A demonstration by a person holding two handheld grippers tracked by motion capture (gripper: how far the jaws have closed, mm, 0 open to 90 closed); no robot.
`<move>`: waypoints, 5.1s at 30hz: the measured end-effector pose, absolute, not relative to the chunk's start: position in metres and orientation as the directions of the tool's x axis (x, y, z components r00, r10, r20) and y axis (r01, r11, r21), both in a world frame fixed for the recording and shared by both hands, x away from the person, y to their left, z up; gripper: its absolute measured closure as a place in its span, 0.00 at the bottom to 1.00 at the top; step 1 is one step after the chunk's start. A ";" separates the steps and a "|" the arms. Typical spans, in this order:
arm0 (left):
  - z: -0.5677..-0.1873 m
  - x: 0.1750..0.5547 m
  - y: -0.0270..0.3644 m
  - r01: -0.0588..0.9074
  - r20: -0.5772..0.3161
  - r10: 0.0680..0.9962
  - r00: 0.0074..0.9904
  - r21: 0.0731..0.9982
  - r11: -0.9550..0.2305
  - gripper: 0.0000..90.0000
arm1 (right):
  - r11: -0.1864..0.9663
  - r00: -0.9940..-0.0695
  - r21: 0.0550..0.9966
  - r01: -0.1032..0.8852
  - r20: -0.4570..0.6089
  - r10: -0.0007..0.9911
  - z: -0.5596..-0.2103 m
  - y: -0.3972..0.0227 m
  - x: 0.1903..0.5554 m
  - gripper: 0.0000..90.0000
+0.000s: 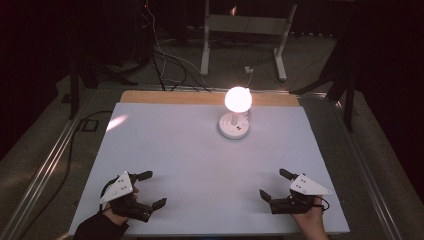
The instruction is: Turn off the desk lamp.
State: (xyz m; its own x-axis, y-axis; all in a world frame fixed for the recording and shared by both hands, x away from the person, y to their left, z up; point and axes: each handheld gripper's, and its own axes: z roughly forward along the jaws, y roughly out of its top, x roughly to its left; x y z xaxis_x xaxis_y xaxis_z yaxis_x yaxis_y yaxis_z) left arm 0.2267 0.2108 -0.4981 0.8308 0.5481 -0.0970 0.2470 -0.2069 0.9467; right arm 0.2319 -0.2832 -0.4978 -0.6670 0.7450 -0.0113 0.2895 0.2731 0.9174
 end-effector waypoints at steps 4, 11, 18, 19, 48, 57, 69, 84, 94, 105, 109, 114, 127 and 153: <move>-0.498 0.226 0.211 0.246 -0.096 0.550 0.830 0.947 -0.207 0.01 | 0.275 -0.660 0.912 0.304 -0.007 0.751 -0.498 -0.283 0.233 0.00; -0.497 0.226 0.211 0.248 -0.100 0.549 0.830 0.948 -0.202 0.01 | 0.255 -0.640 0.906 0.339 0.023 0.768 -0.494 -0.283 0.234 0.00; -0.497 0.226 0.211 0.248 -0.097 0.553 0.828 0.947 -0.205 0.01 | 0.283 -0.654 0.890 0.358 0.022 0.756 -0.486 -0.272 0.233 0.00; -0.497 0.226 0.212 0.250 -0.100 0.554 0.826 0.947 -0.203 0.01 | 0.285 -0.657 0.891 0.354 0.020 0.754 -0.484 -0.271 0.233 0.00; -0.496 0.226 0.213 0.254 -0.113 0.555 0.824 0.950 -0.184 0.01 | 0.288 -0.701 0.904 0.315 0.017 0.713 -0.430 -0.239 0.279 0.00; -0.495 0.226 0.213 0.254 -0.114 0.554 0.825 0.950 -0.183 0.01 | 0.289 -0.705 0.903 0.319 0.022 0.709 -0.427 -0.225 0.301 0.00; -0.495 0.226 0.213 0.254 -0.114 0.552 0.826 0.949 -0.185 0.01 | 0.254 -0.695 0.890 0.379 0.093 0.713 -0.437 -0.206 0.340 0.00; -0.495 0.226 0.213 0.255 -0.116 0.550 0.827 0.949 -0.184 0.01 | 0.231 -0.648 0.878 0.419 0.112 0.753 -0.450 -0.188 0.374 0.00; -0.495 0.226 0.213 0.257 -0.119 0.550 0.827 0.949 -0.181 0.01 | 0.253 -0.622 0.863 0.437 0.087 0.778 -0.465 -0.181 0.392 0.09; -0.495 0.226 0.214 0.256 -0.119 0.549 0.827 0.950 -0.181 0.01 | 0.267 -0.571 0.844 0.465 0.056 0.819 -0.478 -0.178 0.407 0.51; -0.495 0.226 0.214 0.257 -0.121 0.549 0.827 0.950 -0.179 0.01 | 0.278 -0.549 0.839 0.468 0.030 0.835 -0.481 -0.177 0.411 0.66; -0.495 0.226 0.214 0.257 -0.120 0.549 0.827 0.950 -0.179 0.01 | 0.287 -0.524 0.833 0.474 0.004 0.852 -0.484 -0.176 0.417 0.83; -0.495 0.226 0.214 0.258 -0.122 0.549 0.827 0.950 -0.176 0.01 | 0.321 -0.489 0.814 0.484 -0.053 0.871 -0.489 -0.167 0.428 1.00; -0.495 0.226 0.215 0.258 -0.125 0.550 0.826 0.951 -0.172 0.01 | 0.334 -0.468 0.782 0.526 -0.062 0.882 -0.504 -0.159 0.441 1.00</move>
